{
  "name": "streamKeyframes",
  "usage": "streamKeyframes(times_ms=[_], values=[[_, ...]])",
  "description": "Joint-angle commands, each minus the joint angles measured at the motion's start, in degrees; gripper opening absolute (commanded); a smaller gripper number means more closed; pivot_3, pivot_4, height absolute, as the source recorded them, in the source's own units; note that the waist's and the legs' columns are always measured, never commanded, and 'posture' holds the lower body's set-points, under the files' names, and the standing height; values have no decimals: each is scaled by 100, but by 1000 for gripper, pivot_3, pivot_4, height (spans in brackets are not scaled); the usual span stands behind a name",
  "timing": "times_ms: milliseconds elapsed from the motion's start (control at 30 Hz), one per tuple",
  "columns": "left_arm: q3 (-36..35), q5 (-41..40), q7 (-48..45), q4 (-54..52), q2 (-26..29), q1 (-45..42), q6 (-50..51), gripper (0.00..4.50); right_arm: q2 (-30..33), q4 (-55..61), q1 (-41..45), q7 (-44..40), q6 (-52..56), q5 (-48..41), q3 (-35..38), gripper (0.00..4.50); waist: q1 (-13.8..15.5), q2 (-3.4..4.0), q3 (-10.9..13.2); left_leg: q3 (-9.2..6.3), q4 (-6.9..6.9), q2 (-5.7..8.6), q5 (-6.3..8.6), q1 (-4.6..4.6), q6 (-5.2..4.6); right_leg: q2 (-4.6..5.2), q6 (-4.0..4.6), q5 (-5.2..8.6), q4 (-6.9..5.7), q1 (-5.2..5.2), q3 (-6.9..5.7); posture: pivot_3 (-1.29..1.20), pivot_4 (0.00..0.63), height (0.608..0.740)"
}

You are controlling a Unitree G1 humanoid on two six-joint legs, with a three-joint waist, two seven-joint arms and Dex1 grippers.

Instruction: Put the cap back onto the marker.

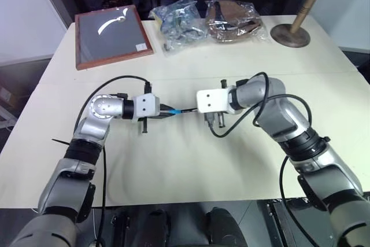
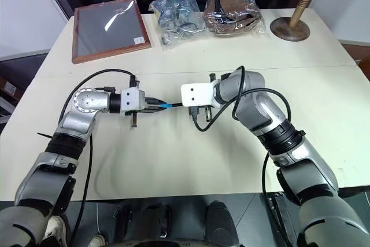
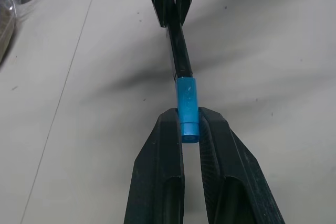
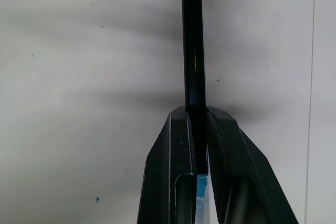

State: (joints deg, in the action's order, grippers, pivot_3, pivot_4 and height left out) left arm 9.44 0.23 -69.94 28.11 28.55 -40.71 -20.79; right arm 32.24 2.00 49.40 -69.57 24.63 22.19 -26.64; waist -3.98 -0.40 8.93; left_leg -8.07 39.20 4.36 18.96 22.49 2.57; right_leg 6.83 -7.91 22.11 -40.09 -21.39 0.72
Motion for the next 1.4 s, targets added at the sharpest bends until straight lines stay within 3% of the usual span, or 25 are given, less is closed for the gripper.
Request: streamKeyframes(times_ms=[33, 667, 1400], values=[[252, 41, 89, -137, -207, -92, -161, 0, -439, 584, 206, 55, -40, -223, -110, 54, 2, 0, 0, 0, 0, 0, 0, 0, 0, 0, 0, 0, 0, 0, 0, 0, 150, 740], [343, 354, 228, 154, -150, -169, -360, 0, -588, 803, 213, 38, 152, -203, -85, 54, 0, 0, 0, -1, 0, 0, 0, 0, 0, 0, 0, 0, -1, -2, 0, 0, 150, 740], [217, 109, 184, 64, -140, -151, -538, 0, -714, 633, 244, 219, 105, -75, -142, 54, -1, 0, 0, -2, 0, 0, 0, 0, 0, 1, 0, 0, -1, -3, 0, 0, 150, 740]])
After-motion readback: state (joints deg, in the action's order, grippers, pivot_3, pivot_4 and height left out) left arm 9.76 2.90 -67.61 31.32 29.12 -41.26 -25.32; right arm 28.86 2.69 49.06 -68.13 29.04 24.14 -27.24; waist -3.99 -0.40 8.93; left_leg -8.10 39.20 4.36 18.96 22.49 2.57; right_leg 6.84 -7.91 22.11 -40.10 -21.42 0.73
